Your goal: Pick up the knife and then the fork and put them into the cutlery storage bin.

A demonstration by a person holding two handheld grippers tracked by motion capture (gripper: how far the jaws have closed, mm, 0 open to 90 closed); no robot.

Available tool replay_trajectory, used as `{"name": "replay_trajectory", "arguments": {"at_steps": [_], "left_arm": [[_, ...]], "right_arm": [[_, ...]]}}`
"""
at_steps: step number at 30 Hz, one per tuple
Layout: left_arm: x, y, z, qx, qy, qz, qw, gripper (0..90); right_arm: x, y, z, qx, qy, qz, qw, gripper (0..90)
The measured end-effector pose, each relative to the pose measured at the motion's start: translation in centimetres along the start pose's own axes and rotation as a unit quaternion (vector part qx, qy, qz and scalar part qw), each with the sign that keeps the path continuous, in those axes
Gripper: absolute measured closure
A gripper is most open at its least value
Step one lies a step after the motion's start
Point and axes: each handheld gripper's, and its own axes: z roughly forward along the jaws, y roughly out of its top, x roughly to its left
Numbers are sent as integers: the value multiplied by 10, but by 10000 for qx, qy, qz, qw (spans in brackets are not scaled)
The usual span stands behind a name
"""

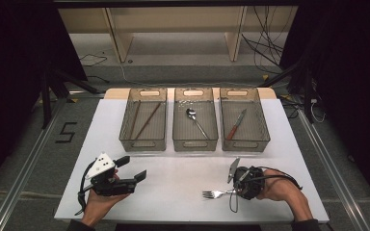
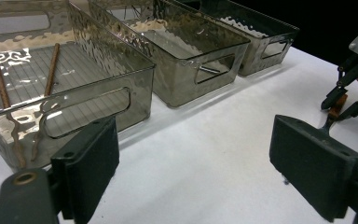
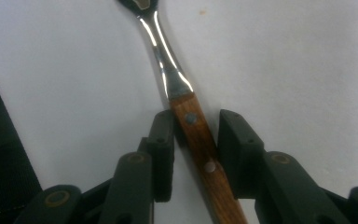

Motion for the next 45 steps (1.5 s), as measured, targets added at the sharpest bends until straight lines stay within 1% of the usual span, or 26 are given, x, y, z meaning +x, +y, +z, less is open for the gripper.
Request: {"name": "replay_trajectory", "arguments": {"at_steps": [1,2,8,11,13,21,22,23,26,28,30,32,34,36,37,40,43,45], "left_arm": [[0,0,0,0,1,-9,10000,153],[0,0,0,3,-3,-10,10000,154],[0,0,0,-1,-7,-22,10000,154],[0,0,0,7,-8,-10,10000,153],[0,0,0,9,-7,-11,10000,153],[0,0,0,7,-4,-24,10000,153],[0,0,-1,0,2,-16,10000,153],[0,0,-1,0,2,-20,10000,153],[1,0,-1,0,1,-27,10000,153],[1,0,-1,-20,-34,-101,9999,153],[1,0,-1,-25,-35,-104,9999,153],[1,0,-1,-35,-26,-99,9999,153],[2,0,-1,-38,-23,-99,9999,153],[2,0,-1,-38,-18,-97,9999,153],[2,0,-1,-37,-17,-98,9999,153],[2,0,-2,-29,-14,-93,10000,153],[2,0,-2,-38,-9,-102,9999,153],[2,1,-2,-42,-7,-110,9999,153]], "right_arm": [[0,0,0,-12,0,-40,10000,693],[1,1,0,-13,0,-10,10000,699],[2,1,0,3,6,-100,9999,726],[3,2,0,-9,32,-90,10000,747],[3,2,0,-14,36,-156,9999,760],[3,3,0,-69,42,-101,9999,773],[4,4,-1,-95,29,-63,9999,773],[3,4,-2,-129,10,-90,9999,774],[3,5,-9,-263,-62,71,9996,774],[3,5,-15,-435,-128,104,9989,774],[2,5,-22,-627,-160,163,9978,774],[1,5,-27,-847,-178,247,9959,774],[0,5,-32,-1011,-198,358,9940,774],[-3,4,-36,-1123,-202,485,9923,774],[-3,4,-38,-1152,-203,586,9914,774],[-7,4,-42,-1294,-207,741,9886,774],[-13,5,-47,-1466,-277,977,9840,774],[-18,5,-51,-1617,-319,1195,9791,774]]}}
